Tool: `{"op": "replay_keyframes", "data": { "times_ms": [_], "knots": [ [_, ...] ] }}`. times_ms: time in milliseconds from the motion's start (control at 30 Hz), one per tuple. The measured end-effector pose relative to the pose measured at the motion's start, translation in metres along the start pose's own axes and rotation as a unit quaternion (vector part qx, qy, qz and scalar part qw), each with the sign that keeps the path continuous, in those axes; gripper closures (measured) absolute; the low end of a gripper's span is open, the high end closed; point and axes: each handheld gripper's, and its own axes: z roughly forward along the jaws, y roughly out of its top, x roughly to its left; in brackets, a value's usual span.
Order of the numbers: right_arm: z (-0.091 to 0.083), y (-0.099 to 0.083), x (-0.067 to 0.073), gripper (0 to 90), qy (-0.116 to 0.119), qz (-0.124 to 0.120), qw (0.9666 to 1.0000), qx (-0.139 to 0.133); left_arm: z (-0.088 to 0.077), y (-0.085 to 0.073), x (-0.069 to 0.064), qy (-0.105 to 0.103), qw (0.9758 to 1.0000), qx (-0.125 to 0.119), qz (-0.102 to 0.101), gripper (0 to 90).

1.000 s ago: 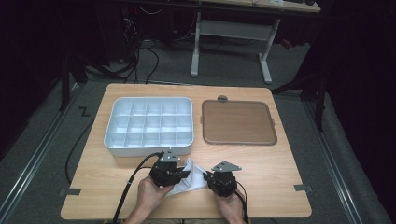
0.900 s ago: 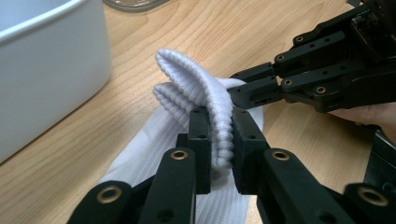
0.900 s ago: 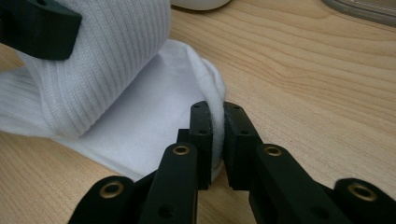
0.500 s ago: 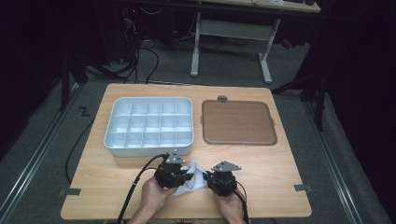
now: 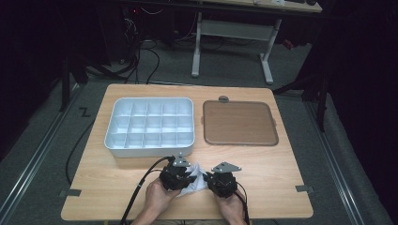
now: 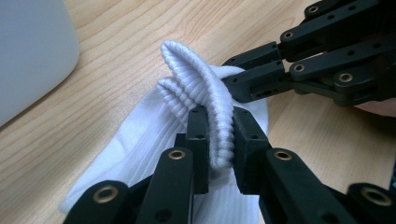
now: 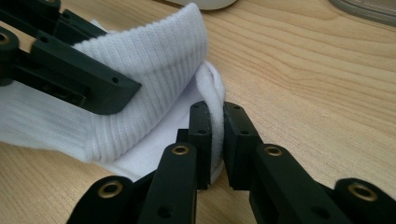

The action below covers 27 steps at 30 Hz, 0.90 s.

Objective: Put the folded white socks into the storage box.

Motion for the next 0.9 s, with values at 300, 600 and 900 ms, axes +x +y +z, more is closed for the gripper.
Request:
{"op": "replay_keyframes", "data": {
  "times_ms": [300,600,900],
  "knots": [
    [0.001,0.001,-0.001,82.6,0.003,0.002,1.0,0.001,0.002,-0.001,0.003,0.0,1.0,0.0,-0.001,77.6],
    [-0.002,0.001,-0.002,77.4,0.003,0.003,1.0,-0.004,-0.01,0.005,0.001,-0.015,0.9996,-0.019,-0.012,68.5],
    [-0.011,0.005,-0.004,73.1,0.001,0.002,0.9998,-0.02,-0.024,0.01,-0.002,-0.024,0.9989,-0.037,-0.018,53.6]
  ]
}}
